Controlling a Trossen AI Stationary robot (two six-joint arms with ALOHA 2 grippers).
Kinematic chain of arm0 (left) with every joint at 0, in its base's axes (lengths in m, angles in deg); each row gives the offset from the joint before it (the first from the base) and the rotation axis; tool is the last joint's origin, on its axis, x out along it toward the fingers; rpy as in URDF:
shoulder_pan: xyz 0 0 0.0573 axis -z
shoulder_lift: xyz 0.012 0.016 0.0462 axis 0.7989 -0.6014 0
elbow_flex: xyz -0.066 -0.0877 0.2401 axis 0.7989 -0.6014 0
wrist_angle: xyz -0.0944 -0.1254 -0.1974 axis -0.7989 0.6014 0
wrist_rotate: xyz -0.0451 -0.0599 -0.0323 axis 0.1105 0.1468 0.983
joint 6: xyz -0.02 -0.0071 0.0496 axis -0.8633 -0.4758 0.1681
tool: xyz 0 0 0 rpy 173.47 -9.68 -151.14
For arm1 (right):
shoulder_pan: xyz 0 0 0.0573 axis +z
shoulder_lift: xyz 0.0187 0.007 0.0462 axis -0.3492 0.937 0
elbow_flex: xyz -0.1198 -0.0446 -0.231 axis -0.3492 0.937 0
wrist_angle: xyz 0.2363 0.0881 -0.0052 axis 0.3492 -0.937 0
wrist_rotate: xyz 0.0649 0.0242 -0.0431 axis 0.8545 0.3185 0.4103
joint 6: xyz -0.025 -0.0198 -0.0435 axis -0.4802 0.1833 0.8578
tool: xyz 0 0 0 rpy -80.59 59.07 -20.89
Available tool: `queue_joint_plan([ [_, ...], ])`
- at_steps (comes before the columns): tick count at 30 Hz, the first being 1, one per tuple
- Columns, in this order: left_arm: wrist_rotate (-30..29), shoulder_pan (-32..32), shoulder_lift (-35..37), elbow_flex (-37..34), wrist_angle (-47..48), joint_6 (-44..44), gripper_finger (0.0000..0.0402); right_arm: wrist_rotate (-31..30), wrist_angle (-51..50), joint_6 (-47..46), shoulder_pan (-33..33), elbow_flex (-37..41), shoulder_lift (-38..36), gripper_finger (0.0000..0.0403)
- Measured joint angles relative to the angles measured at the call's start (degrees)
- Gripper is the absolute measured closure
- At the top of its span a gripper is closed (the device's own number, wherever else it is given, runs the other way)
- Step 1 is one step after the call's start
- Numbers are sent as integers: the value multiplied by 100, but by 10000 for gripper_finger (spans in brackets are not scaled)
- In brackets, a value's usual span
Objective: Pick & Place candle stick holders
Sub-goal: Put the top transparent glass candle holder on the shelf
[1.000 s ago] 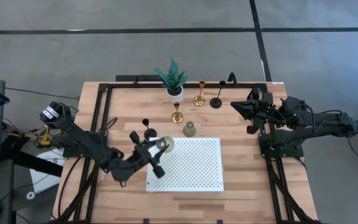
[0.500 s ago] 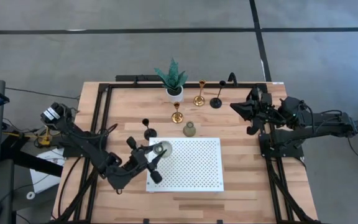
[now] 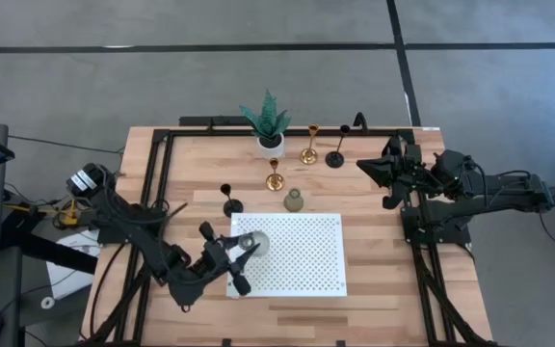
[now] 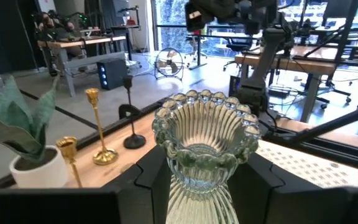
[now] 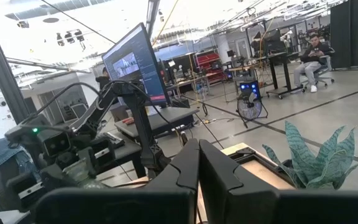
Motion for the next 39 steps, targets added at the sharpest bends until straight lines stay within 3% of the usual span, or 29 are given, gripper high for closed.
queue_joint_plan([
  [23, 6, 391, -542, -4, 0, -1021, 277, 2, -139, 0, 0, 0, -4, 403],
  [39, 588, 385, -573, -7, 25, -1034, 277, 151, -157, 0, 0, 0, -7, 403],
])
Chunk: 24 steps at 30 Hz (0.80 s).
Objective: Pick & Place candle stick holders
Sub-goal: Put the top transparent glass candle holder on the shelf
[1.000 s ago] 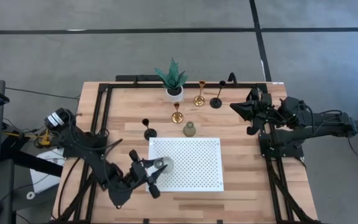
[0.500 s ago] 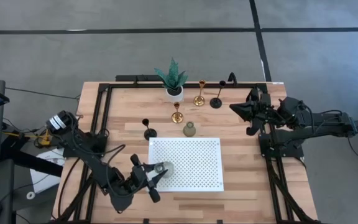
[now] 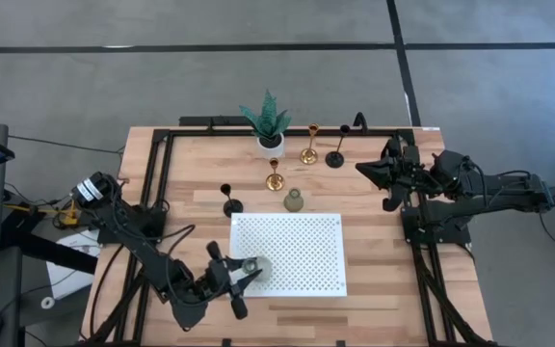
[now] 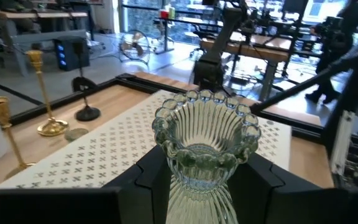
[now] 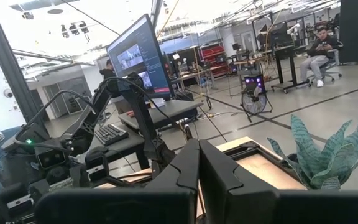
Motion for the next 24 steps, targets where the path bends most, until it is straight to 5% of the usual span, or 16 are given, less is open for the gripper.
queue_joint_plan([
  [24, 1430, -682, 22, 7, 678, 6, 275, 7, 4, 0, 0, 0, -1, 403],
])
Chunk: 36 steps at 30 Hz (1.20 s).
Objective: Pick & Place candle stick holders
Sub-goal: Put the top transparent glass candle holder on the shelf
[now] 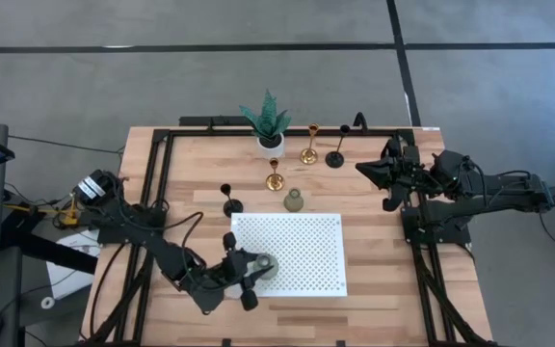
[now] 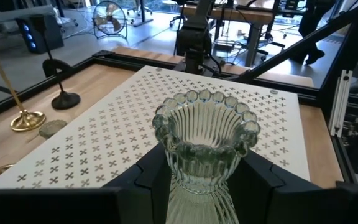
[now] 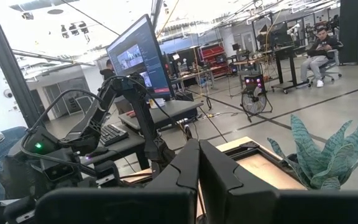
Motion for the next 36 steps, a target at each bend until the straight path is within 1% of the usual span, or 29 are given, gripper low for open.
queue_joint_plan([
  [6, 24, 5, 0, 2, 8, 0, 265, 2, 0, 0, 0, 0, -2, 403],
  [11, 53, 5, 0, 0, 35, 57, 238, 19, 0, 0, 0, 0, -2, 403],
  [14, 56, 5, 0, 0, 51, 73, 222, 226, -2, 49, 0, 0, 1, 403],
  [20, 59, 7, 93, -13, 70, 538, 191, 341, -99, 147, 0, 0, 1, 403],
  [28, 76, 7, 594, -13, 50, 988, 155, 332, -108, 207, 0, 0, 1, 403],
  [32, 429, 7, 938, -13, 31, 1114, 144, 328, -109, 210, 0, 0, 1, 403],
  [36, 726, 7, 1237, -13, 33, 1121, 143, 324, -109, 209, 0, 0, 1, 403],
])
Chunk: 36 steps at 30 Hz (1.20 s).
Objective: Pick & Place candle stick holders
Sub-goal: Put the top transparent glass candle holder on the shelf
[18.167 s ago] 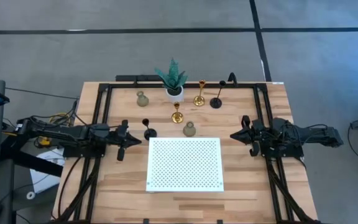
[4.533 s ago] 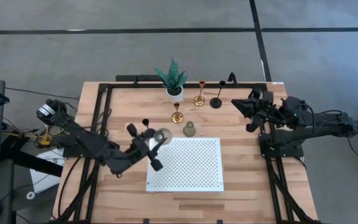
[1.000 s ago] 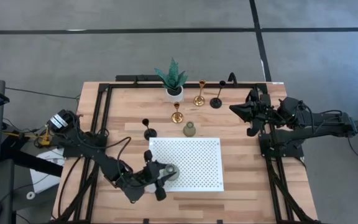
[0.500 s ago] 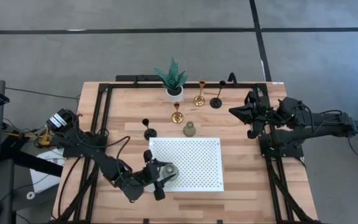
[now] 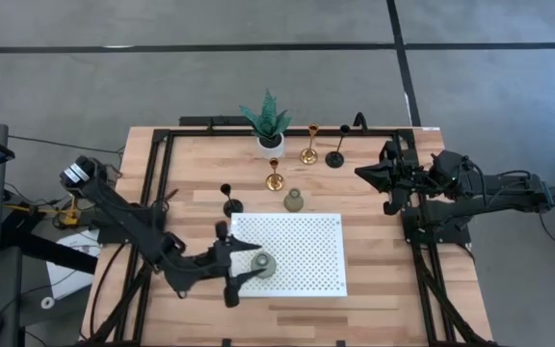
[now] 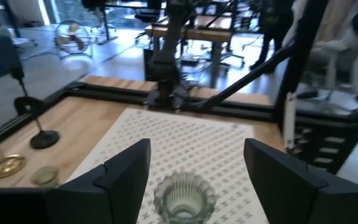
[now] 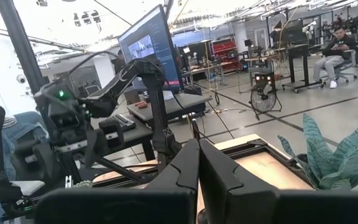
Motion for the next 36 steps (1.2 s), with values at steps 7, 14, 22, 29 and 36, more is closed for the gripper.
queue_joint_plan([
  [7, 512, 32, 236, 2, 705, 0, 191, 903, -25, -455, 18, -4, 111, 403],
  [14, 532, 293, 299, 2, 1004, 129, 302, 641, -117, -554, 547, -56, 601, 403],
  [22, 598, 566, 902, 7, 1778, -6, 396, -293, -1056, -328, 1466, -961, 1506, 403],
  [29, 709, 564, 1001, 7, 2596, -445, 398, -842, -1161, -380, 2144, -1453, 2528, 403],
  [36, 1259, 564, 976, 7, 2978, -970, 398, -1534, -1005, -1145, 2648, -1923, 3783, 403],
])
